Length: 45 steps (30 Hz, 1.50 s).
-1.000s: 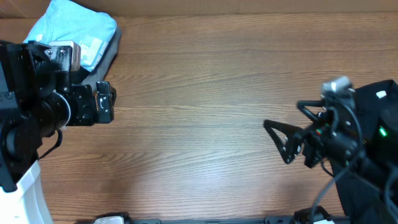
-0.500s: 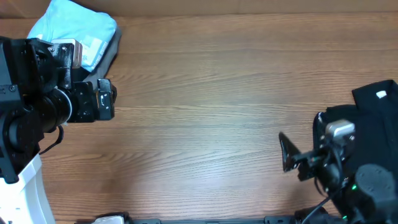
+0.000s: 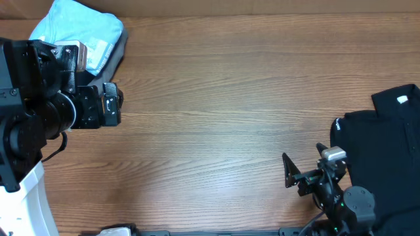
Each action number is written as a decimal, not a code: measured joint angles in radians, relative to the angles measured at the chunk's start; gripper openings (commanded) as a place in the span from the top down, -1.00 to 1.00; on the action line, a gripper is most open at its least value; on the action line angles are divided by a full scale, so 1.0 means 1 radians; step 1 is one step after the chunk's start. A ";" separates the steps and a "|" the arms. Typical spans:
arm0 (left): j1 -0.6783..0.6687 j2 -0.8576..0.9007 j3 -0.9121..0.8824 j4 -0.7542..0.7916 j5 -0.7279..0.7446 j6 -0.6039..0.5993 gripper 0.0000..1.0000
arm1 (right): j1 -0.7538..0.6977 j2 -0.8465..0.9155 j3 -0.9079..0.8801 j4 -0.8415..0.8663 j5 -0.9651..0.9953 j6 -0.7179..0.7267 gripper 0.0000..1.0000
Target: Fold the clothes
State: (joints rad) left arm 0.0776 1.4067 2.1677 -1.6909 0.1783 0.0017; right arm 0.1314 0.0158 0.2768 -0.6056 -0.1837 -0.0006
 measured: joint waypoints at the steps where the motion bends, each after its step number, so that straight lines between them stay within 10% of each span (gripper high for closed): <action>1: 0.000 0.000 0.000 0.000 0.000 0.000 -1.00 | 0.000 0.000 -0.020 0.017 -0.005 0.000 -1.00; 45: 0.000 -0.052 -0.057 0.024 -0.027 0.001 -1.00 | 0.000 0.000 -0.146 0.185 -0.030 0.000 -1.00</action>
State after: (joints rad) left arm 0.0776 1.3548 2.1105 -1.6665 0.1516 0.0025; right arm 0.1314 0.0154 0.1303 -0.4210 -0.2138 -0.0002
